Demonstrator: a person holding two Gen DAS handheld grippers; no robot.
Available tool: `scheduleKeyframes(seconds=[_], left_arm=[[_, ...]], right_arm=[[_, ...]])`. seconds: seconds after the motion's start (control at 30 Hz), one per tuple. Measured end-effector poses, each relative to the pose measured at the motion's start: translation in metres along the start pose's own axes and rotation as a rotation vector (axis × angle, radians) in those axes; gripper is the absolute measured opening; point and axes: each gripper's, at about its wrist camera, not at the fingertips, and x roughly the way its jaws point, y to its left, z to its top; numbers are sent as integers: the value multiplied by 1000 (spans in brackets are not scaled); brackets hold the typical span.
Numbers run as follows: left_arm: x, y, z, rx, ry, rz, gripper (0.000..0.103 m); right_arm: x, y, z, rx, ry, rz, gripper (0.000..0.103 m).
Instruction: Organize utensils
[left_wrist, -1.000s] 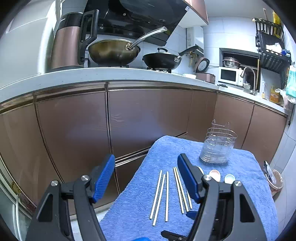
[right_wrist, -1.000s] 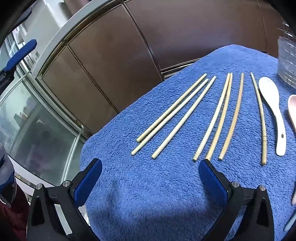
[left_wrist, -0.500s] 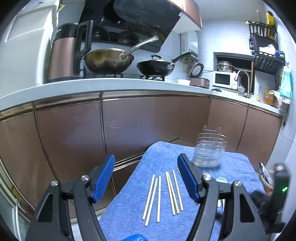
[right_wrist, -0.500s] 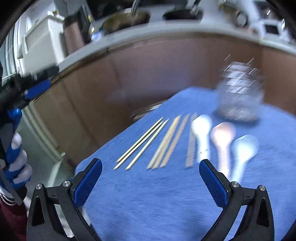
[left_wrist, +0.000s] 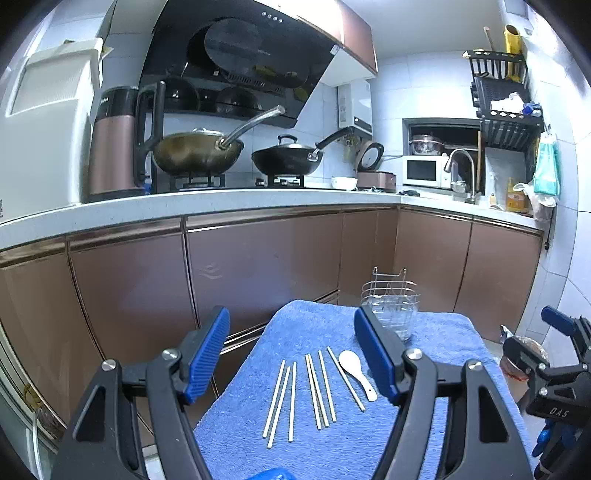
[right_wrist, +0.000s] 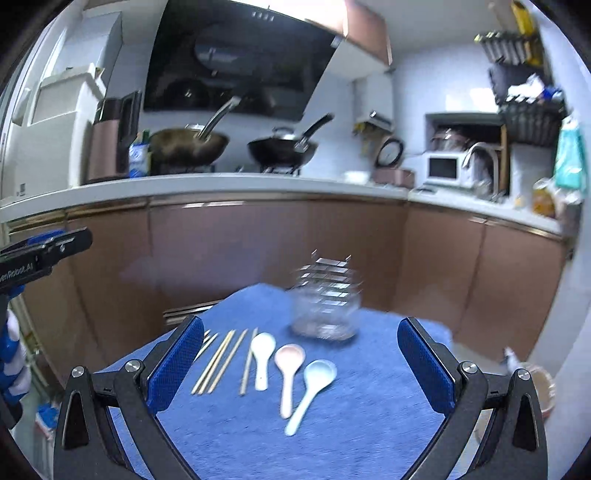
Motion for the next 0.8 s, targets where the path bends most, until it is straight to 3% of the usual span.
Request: scheduleKeyframes(seconds=[0.53,0.8], left_arm=[[-41,-12,7,9,-76,21,68],[-50,-13,13,8,-111,35,68]], right_arm=[[-47,2,33,-36,-95,-109,103],[-61,2,42,-16,-120,-94,103]])
